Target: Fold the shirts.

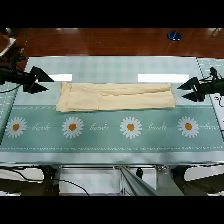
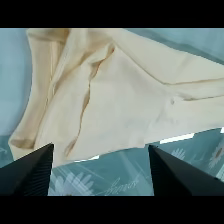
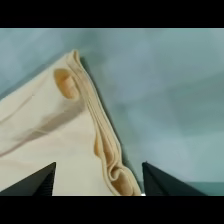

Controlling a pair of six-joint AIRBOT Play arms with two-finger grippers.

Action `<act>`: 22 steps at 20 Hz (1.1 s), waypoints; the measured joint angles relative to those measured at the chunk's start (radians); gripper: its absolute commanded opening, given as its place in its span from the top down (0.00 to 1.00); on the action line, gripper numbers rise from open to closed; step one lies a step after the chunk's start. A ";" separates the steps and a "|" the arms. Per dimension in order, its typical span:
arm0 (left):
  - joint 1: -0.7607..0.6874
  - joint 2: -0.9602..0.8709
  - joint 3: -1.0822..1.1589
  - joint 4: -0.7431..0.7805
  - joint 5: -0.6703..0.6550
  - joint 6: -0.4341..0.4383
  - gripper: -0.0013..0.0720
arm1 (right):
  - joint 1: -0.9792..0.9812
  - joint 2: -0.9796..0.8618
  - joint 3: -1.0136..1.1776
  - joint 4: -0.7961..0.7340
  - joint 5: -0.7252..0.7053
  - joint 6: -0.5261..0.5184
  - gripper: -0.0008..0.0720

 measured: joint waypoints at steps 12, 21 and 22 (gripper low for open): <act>-0.390 0.354 -0.396 -0.037 0.409 0.034 0.94 | 0.174 -0.057 -0.016 0.108 -0.060 -0.051 0.97; -0.739 0.260 -0.326 -0.031 0.641 0.087 0.94 | 0.194 0.476 -0.187 -0.180 0.060 -0.017 0.97; -0.787 0.216 -0.285 -0.031 0.659 0.082 0.94 | 0.195 0.563 -0.224 -0.197 0.072 -0.006 0.97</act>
